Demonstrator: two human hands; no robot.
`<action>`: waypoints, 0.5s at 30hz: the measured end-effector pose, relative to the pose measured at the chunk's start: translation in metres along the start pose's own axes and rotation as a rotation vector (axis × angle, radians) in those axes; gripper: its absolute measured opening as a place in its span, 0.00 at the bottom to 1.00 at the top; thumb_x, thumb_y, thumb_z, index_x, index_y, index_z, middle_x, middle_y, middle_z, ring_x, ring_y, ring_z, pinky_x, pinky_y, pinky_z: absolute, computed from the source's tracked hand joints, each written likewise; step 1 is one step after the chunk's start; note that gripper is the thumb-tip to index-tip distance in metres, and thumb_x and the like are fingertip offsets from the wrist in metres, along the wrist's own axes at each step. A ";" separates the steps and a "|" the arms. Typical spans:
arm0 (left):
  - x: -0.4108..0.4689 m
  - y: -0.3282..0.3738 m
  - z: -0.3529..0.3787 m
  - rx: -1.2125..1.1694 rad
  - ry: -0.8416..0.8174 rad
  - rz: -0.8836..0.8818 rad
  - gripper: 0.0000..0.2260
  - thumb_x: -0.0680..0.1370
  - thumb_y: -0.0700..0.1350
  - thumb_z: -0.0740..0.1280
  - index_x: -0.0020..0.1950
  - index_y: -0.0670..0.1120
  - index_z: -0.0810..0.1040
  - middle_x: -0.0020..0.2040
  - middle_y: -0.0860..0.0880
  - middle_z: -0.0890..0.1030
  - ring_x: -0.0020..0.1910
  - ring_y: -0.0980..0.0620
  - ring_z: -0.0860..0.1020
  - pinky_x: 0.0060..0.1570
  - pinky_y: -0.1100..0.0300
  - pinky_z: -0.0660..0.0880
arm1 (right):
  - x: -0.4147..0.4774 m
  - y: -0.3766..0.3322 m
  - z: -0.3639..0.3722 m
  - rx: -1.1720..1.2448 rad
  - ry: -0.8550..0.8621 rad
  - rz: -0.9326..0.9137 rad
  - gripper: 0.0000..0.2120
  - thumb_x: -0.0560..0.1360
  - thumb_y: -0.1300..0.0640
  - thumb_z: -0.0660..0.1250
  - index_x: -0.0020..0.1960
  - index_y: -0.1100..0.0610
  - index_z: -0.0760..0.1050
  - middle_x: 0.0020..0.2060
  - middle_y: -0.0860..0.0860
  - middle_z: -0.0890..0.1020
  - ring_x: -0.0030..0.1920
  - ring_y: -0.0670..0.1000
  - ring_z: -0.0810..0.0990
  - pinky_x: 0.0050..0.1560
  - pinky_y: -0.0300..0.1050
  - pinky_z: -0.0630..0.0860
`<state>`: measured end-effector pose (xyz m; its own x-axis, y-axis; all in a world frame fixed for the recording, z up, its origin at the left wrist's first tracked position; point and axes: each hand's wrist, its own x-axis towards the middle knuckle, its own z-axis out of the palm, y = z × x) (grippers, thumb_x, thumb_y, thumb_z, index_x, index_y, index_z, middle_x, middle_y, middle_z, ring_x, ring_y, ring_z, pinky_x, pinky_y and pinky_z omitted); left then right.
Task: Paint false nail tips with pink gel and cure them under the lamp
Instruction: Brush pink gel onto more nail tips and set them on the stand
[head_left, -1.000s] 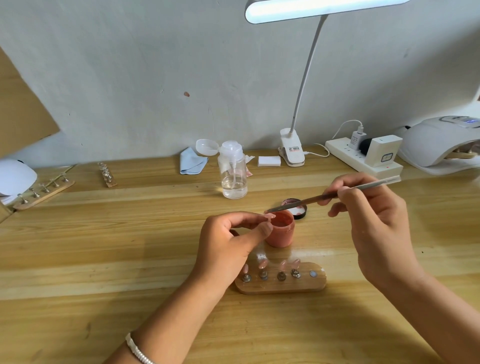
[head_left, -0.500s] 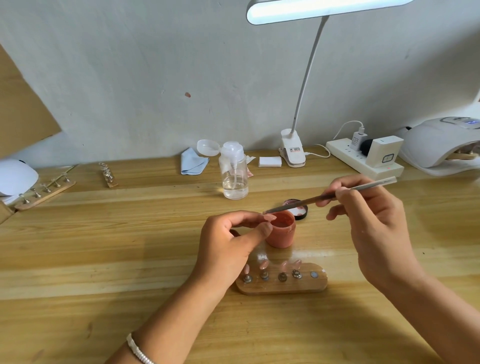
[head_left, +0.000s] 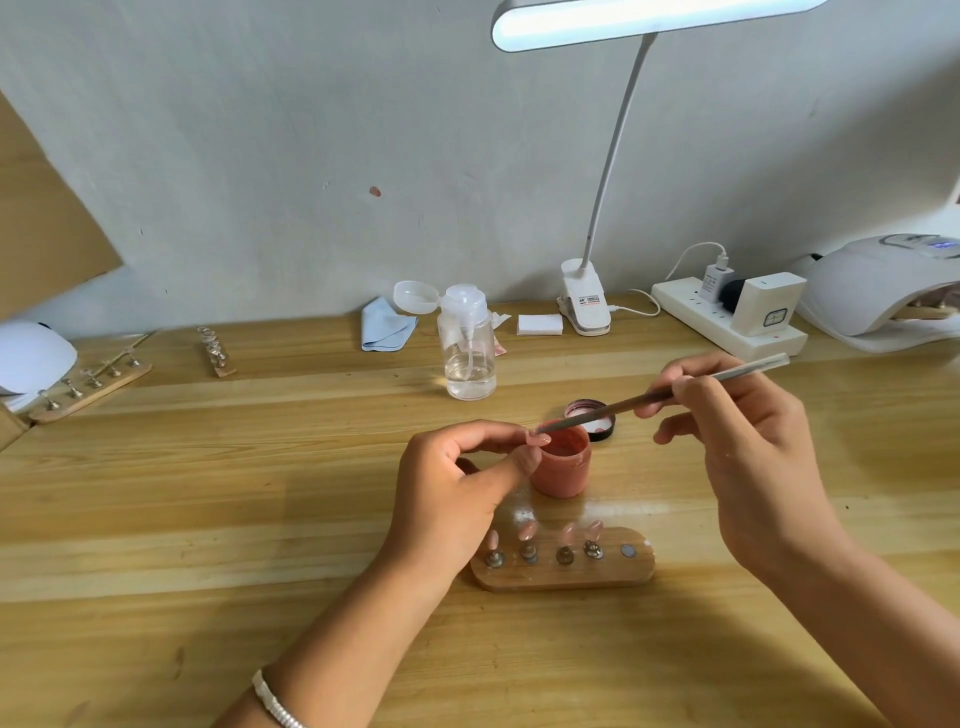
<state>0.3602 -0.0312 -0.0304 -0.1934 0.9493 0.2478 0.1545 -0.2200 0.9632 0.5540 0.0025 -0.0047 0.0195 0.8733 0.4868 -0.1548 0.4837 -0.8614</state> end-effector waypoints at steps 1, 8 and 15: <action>0.000 0.000 0.000 -0.004 0.002 -0.006 0.06 0.71 0.45 0.77 0.42 0.57 0.86 0.43 0.57 0.86 0.27 0.51 0.70 0.20 0.64 0.71 | 0.001 0.000 -0.001 -0.003 0.021 0.007 0.13 0.72 0.60 0.63 0.36 0.47 0.81 0.33 0.47 0.83 0.37 0.46 0.82 0.35 0.37 0.75; 0.000 0.002 0.001 -0.005 0.000 -0.001 0.05 0.71 0.47 0.77 0.42 0.57 0.86 0.44 0.56 0.86 0.36 0.45 0.75 0.20 0.60 0.72 | 0.003 0.001 -0.005 0.002 0.086 0.013 0.18 0.77 0.65 0.62 0.36 0.48 0.81 0.34 0.45 0.82 0.36 0.46 0.81 0.35 0.38 0.76; 0.001 0.000 0.001 -0.007 0.009 0.003 0.06 0.71 0.46 0.77 0.43 0.58 0.86 0.45 0.56 0.86 0.37 0.45 0.77 0.26 0.68 0.74 | 0.000 -0.001 -0.001 -0.034 0.003 -0.019 0.13 0.72 0.58 0.63 0.36 0.44 0.82 0.34 0.47 0.83 0.38 0.46 0.82 0.36 0.37 0.75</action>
<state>0.3612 -0.0296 -0.0301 -0.2016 0.9467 0.2514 0.1481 -0.2242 0.9632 0.5552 0.0027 -0.0041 0.0253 0.8643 0.5024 -0.1209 0.5015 -0.8567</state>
